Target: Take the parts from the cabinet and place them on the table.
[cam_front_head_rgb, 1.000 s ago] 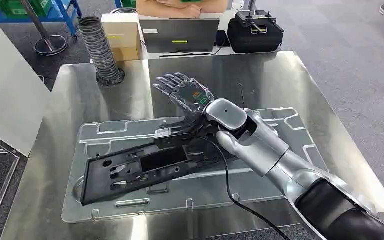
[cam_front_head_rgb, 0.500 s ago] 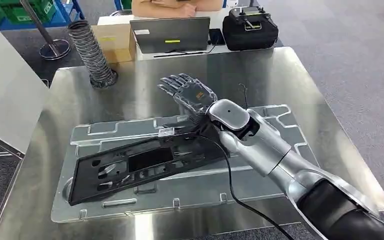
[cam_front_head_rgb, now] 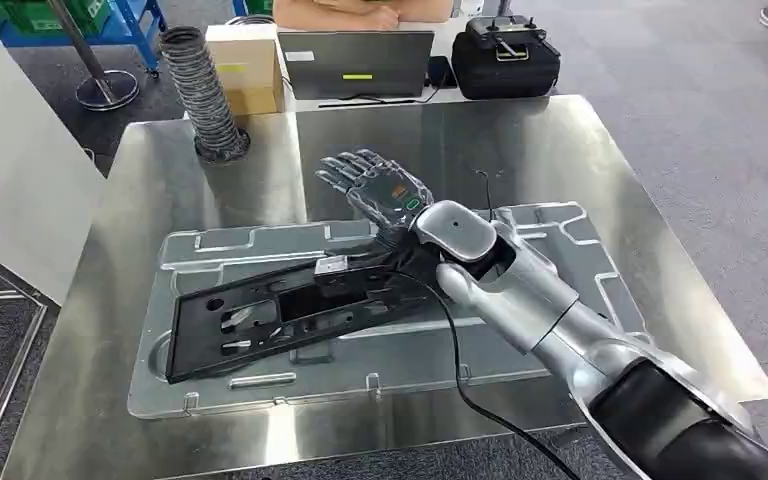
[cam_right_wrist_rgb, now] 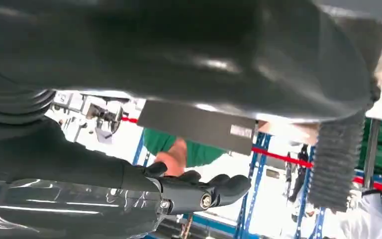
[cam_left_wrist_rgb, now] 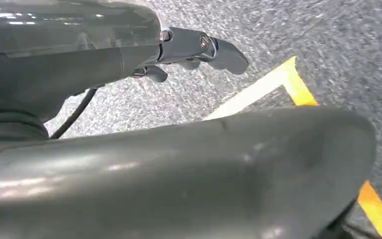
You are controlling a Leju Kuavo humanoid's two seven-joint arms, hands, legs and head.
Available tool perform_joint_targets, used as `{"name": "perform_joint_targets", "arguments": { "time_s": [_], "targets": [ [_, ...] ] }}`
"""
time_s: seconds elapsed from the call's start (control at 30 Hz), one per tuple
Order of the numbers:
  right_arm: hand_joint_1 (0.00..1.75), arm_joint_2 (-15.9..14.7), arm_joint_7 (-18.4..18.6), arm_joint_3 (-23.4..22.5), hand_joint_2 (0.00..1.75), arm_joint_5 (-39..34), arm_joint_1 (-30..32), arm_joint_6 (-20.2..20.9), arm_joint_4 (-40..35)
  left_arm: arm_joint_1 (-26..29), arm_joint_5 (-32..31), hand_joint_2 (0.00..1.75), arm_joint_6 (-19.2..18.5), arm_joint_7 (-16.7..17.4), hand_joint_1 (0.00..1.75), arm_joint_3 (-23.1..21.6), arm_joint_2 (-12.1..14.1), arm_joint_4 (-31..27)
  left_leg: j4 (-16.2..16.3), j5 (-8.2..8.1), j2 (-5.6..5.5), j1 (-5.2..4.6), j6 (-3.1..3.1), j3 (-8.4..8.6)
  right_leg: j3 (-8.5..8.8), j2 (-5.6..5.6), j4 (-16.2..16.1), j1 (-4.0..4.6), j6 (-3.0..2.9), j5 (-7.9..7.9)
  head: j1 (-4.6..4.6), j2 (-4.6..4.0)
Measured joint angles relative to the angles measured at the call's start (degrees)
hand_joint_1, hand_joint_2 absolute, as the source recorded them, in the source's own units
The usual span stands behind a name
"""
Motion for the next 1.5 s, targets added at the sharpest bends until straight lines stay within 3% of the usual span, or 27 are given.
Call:
{"name": "perform_joint_targets", "arguments": {
  "time_s": [0.07,0.1,0.13,0.3,0.33,0.37,0.43,0.47,0.5,0.53,0.6,0.63,0.67,0.7,0.8,0.83,0.93,0.97,1.0,1.07,1.13,1.2,1.3,1.33,1.4,1.47,1.5],
  "targets": [
    [0.00,0.00,0.00,0.00,0.00,0.00,-0.01,0.00,0.11,0.03,0.00,0.00,-0.02,0.00,0.00,-0.02,0.00,0.00,0.65,0.44,-0.05,0.08,-0.16,-1.17,4.21,-0.02,-5.68,-0.29,0.13,2.96,0.00,0.00],
    [0.00,0.00,0.00,-0.02,0.00,0.00,-0.12,0.00,0.11,0.04,0.02,0.00,-0.07,0.02,0.00,-0.02,-0.02,0.00,1.09,0.62,-0.13,0.11,-0.34,-1.74,8.05,-0.03,-11.62,-0.41,0.12,5.00,0.00,0.00],
    [0.00,0.00,0.00,-0.13,0.00,0.00,-0.24,-0.04,0.13,0.04,0.07,0.00,-0.07,0.02,0.00,-0.02,-0.02,0.00,1.57,0.78,-0.18,0.12,-0.60,-2.15,10.99,0.00,-16.65,-0.46,-0.04,4.88,0.00,0.00],
    [0.00,0.35,-0.02,-0.35,0.00,0.02,-0.32,-0.42,0.68,0.28,0.20,0.00,-0.17,0.00,0.00,0.00,0.00,0.00,0.87,3.01,-0.43,-0.23,-2.67,-2.92,9.75,0.15,-17.48,-0.01,-2.14,6.87,0.00,0.00],
    [0.00,0.46,-0.02,-0.33,0.00,0.02,-0.43,-0.55,0.81,0.26,0.22,0.00,-0.17,0.00,0.00,0.00,0.00,0.00,1.56,1.47,-0.41,0.17,-2.73,-3.44,9.33,-0.22,-17.77,-0.20,-2.58,7.72,0.00,0.00],
    [0.00,0.66,-0.02,-0.35,0.00,0.04,-0.43,-0.68,0.92,0.25,0.26,0.00,-0.17,0.00,0.00,0.00,0.04,0.00,3.89,-2.09,-0.28,0.13,-2.96,-4.43,8.58,-0.14,-18.01,-0.23,-3.20,8.46,-0.02,0.00],
    [0.00,0.90,-0.04,-0.35,0.00,0.15,-0.41,-0.79,1.11,0.20,0.28,0.00,-0.20,-0.02,0.00,0.00,0.07,0.00,12.14,-8.64,-0.25,0.22,-3.44,-6.45,6.94,-0.21,-17.97,-0.13,-3.30,9.80,0.00,0.00],
    [0.00,0.94,-0.07,-0.35,0.00,0.17,-0.38,-0.81,1.29,0.17,0.28,0.00,-0.20,-0.02,0.00,0.00,0.07,0.00,16.72,-10.68,-0.25,0.22,-3.62,-7.24,5.98,-0.27,-17.93,-0.04,-3.31,10.53,-0.02,0.00],
    [0.00,0.96,-0.11,-0.33,0.00,0.20,-0.36,-0.81,1.44,0.17,0.33,0.00,-0.20,-0.02,0.00,0.00,0.07,0.00,19.14,-10.64,-0.25,0.22,-3.70,-7.12,5.05,-0.34,-17.86,0.02,-3.27,11.20,-0.02,0.00],
    [0.00,0.96,-0.11,-0.33,0.00,0.20,-0.35,-0.81,1.57,0.19,0.35,0.00,-0.20,-0.02,0.00,0.00,0.09,0.00,19.02,-9.15,-0.25,0.22,-3.65,-5.91,4.20,-0.37,-17.80,0.05,-3.20,11.84,-0.02,0.00],
    [0.00,0.96,-0.15,-0.33,0.00,0.24,-0.37,-0.83,1.81,0.15,0.55,0.00,-0.17,-0.02,0.00,0.00,0.18,0.00,12.77,-5.03,-0.26,0.21,-3.29,-0.40,2.63,-0.37,-17.65,0.08,-2.95,13.08,-0.02,0.00],
    [0.00,0.98,-0.15,-0.35,0.00,0.26,-0.40,-0.83,1.84,0.08,0.55,0.00,-0.17,-0.02,0.00,0.00,0.20,0.00,7.86,-4.60,-0.27,0.20,-2.96,3.37,2.09,-0.34,-17.56,0.10,-2.77,13.65,-0.02,0.00],
    [0.00,1.12,-0.15,-0.39,0.00,0.28,-0.43,-0.87,1.84,-0.06,0.55,0.00,-0.17,-0.02,0.00,0.00,0.24,0.00,2.41,-7.12,-0.32,0.02,-2.56,6.82,1.71,-0.29,-17.49,0.24,-2.43,14.18,-0.02,0.00],
    [0.00,1.14,-0.15,-0.57,0.00,0.31,-0.47,-0.90,1.84,-0.12,0.57,0.00,-0.13,-0.11,0.00,0.00,0.26,0.00,-0.46,-7.92,-0.43,-0.24,-2.21,8.36,1.67,-0.31,-17.59,0.26,-2.05,14.74,-0.02,0.00],
    [0.00,1.29,-0.17,-0.52,0.00,0.33,-0.58,-0.96,1.94,0.06,0.66,0.00,-0.13,-0.15,0.00,0.00,0.28,0.00,-0.32,-6.34,-0.41,-0.52,-1.12,7.27,1.90,-0.26,-18.86,0.18,-0.93,16.80,0.00,0.00],
    [0.00,1.25,-0.17,-0.55,0.00,0.33,-0.56,-0.96,2.10,0.06,0.68,0.00,-0.13,-0.17,0.00,0.00,0.28,0.00,-0.79,-5.33,-0.04,0.10,-0.67,6.75,1.61,-0.21,-18.62,-0.06,-0.68,16.12,-0.02,0.00],
    [0.00,1.25,-0.17,-0.55,0.00,0.33,-0.60,-0.96,2.38,0.05,0.68,0.00,-0.13,-0.15,0.00,0.00,0.28,0.00,-0.68,-2.87,0.11,-0.03,0.22,4.17,-1.34,-0.11,-8.80,-0.11,-0.08,4.50,0.00,0.00],
    [0.00,1.25,-0.17,-0.55,0.00,0.35,-0.58,-0.96,2.49,0.07,0.68,0.00,-0.13,-0.15,0.00,0.00,0.28,0.00,-0.64,-2.13,0.12,-0.09,0.21,3.15,-2.16,-0.11,-4.33,-0.10,0.10,2.49,0.00,0.00],
    [0.00,1.25,-0.17,-0.55,0.00,0.35,-0.53,-0.94,2.60,0.11,0.68,0.00,-0.15,-0.15,0.00,0.00,0.28,0.00,-0.47,-1.42,0.15,-0.13,0.16,2.08,-2.47,-0.11,-0.85,-0.10,0.23,2.36,0.00,0.00],
    [0.00,1.25,-0.17,-0.52,0.00,0.35,-0.48,-0.94,2.75,0.12,0.68,0.00,-0.15,-0.15,0.00,0.00,0.28,0.00,0.03,-0.12,0.20,-0.13,0.01,-0.16,0.01,-0.11,-0.47,-0.10,0.19,6.24,0.00,0.00],
    [0.00,1.25,-0.17,-0.52,0.00,0.35,-0.60,-0.96,2.75,0.11,0.68,0.00,-0.15,-0.15,0.00,0.00,0.28,0.00,0.77,0.92,0.14,-0.13,-0.33,-2.08,7.05,-0.11,-8.77,-0.07,-0.30,8.33,0.00,0.00],
    [0.00,1.42,-0.17,-0.66,0.00,0.35,-0.81,-1.03,2.64,0.11,0.68,0.00,-0.13,-0.18,0.00,0.00,0.26,0.00,1.38,1.63,0.00,-0.40,-0.93,-2.92,13.08,-0.03,-18.49,0.37,-1.06,3.86,-0.02,0.00],
    [0.00,1.46,-0.17,-0.74,0.00,0.35,-1.05,-1.01,2.71,0.18,0.70,0.00,-0.13,-0.20,0.00,0.00,0.26,0.00,0.24,3.73,0.08,-0.18,-1.97,-3.01,11.91,-0.02,-18.02,0.73,-2.04,5.56,-0.02,0.00],
    [0.00,1.49,-0.20,-0.72,0.00,0.35,-0.98,-1.01,2.78,0.26,0.74,0.00,-0.20,-0.20,0.00,0.00,0.28,0.00,0.21,3.52,-0.07,-0.23,-2.32,-3.48,11.42,-0.30,-18.57,-0.07,-2.70,6.55,0.00,0.00],
    [0.00,1.62,-0.20,-0.66,0.00,0.35,-1.10,-0.98,2.80,0.38,0.77,0.00,-0.20,-0.20,0.00,0.00,0.31,0.00,4.46,-2.77,-0.09,-0.06,-2.71,-5.22,9.67,-0.50,-18.61,0.06,-3.49,8.07,-0.02,0.00],
    [0.00,1.73,-0.17,-0.61,0.00,0.37,-1.08,-0.99,2.84,0.36,0.85,0.00,-0.26,-0.22,0.00,0.00,0.33,0.00,13.37,-9.29,-0.07,0.13,-3.14,-7.26,7.73,-0.50,-18.58,0.16,-3.53,9.63,-0.02,0.00],
    [0.00,1.73,-0.19,-0.52,0.00,0.37,-1.05,-1.00,2.93,0.33,0.87,0.00,-0.37,-0.30,0.00,0.00,0.33,0.00,17.11,-10.15,-0.07,0.14,-3.30,-7.58,6.72,-0.51,-18.53,0.19,-3.46,10.42,-0.02,0.00]
  ]
}}
